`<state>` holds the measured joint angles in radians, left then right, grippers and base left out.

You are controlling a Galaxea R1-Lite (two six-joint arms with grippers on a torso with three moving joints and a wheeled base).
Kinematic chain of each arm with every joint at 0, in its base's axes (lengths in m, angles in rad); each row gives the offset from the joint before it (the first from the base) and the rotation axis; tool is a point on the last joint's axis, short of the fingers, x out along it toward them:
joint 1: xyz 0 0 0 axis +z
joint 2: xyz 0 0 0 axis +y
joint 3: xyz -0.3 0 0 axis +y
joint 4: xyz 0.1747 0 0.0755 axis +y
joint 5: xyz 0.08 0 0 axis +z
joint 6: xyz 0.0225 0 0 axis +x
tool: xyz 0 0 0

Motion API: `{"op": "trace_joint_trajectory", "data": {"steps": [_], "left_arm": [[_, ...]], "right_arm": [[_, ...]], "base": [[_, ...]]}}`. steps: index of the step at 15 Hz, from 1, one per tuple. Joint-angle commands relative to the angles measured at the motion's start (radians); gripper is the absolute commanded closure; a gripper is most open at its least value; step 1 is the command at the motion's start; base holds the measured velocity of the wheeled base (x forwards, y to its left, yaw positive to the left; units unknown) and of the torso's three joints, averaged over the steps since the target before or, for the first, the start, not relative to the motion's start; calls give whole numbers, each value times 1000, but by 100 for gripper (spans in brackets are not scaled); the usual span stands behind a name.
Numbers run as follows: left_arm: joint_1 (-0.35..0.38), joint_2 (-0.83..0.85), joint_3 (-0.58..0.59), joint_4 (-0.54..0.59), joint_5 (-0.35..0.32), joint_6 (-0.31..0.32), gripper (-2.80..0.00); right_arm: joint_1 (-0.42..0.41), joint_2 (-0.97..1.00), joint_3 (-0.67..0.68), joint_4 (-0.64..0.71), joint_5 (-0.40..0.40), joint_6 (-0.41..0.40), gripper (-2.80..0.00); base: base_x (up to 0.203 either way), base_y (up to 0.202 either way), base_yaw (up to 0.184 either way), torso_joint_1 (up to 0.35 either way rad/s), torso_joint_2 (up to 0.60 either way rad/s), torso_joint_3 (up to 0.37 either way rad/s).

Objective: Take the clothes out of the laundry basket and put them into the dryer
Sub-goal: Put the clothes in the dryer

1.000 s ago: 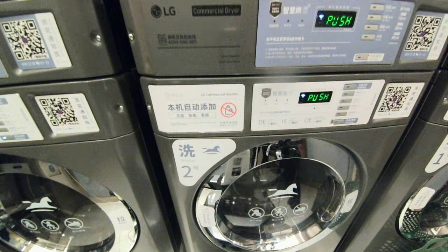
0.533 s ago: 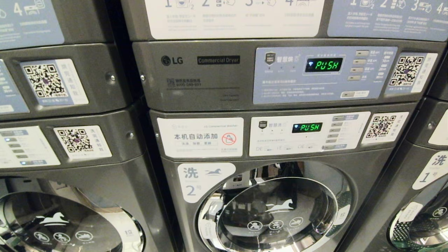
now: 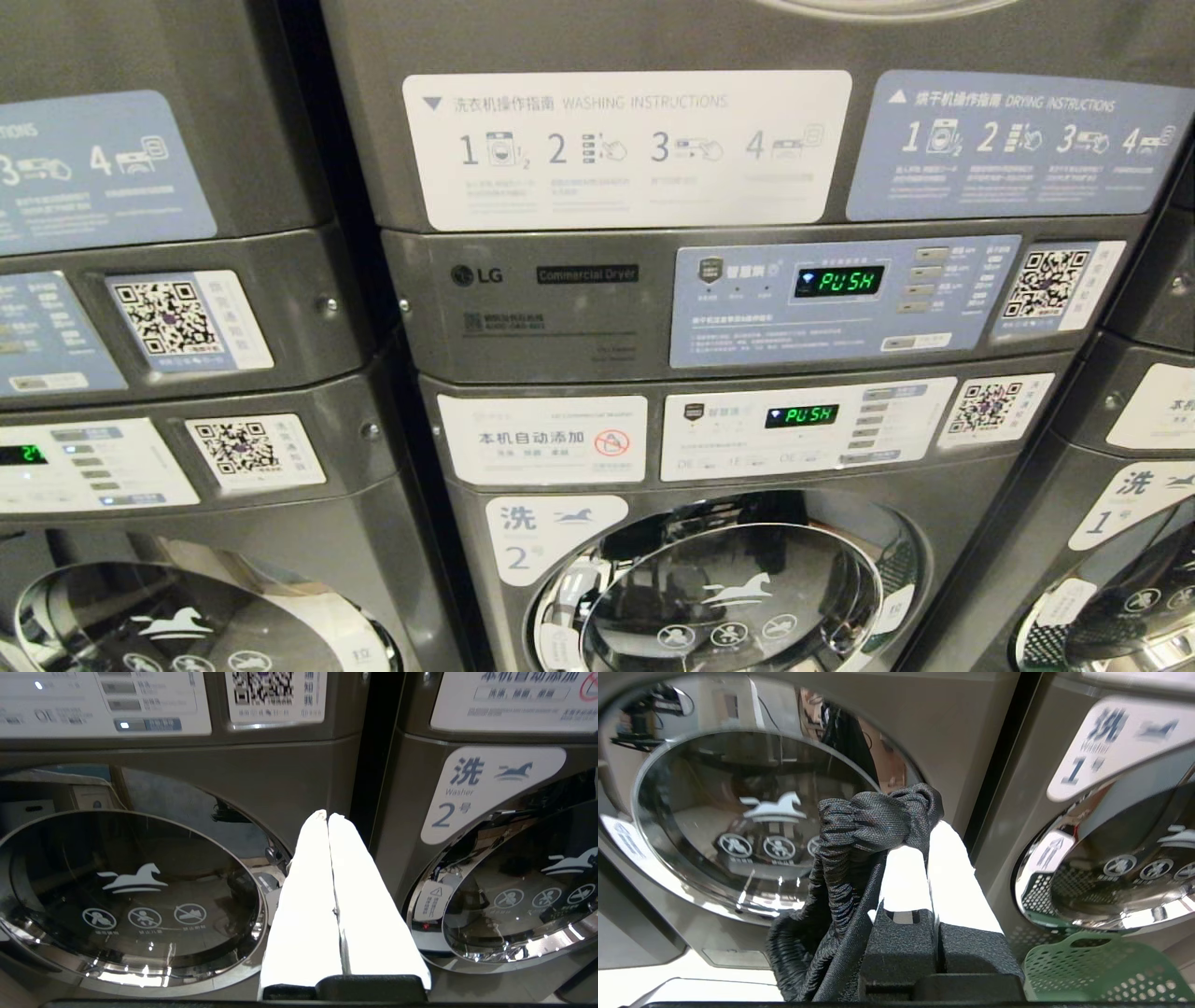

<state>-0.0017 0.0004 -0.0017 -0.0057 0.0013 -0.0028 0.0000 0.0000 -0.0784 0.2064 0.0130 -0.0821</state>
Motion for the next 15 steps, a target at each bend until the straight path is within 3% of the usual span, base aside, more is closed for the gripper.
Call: {"op": "trace_joint_trajectory", "data": {"steps": [1, 10, 15], "left_arm": [[0, 0, 0, 0, 0, 0, 0], [0, 0, 0, 0, 0, 0, 0], [0, 0, 0, 0, 0, 0, 0]], "right_arm": [[0, 0, 0, 1, 1, -1, 0], [0, 0, 0, -1, -1, 1, 0], [0, 1, 8, -22, -1, -2, 0]], "base": [[0, 0, 0, 271, -535, -276], [0, 0, 0, 286, -575, -286], [0, 0, 0, 192, -380, -191]]}}
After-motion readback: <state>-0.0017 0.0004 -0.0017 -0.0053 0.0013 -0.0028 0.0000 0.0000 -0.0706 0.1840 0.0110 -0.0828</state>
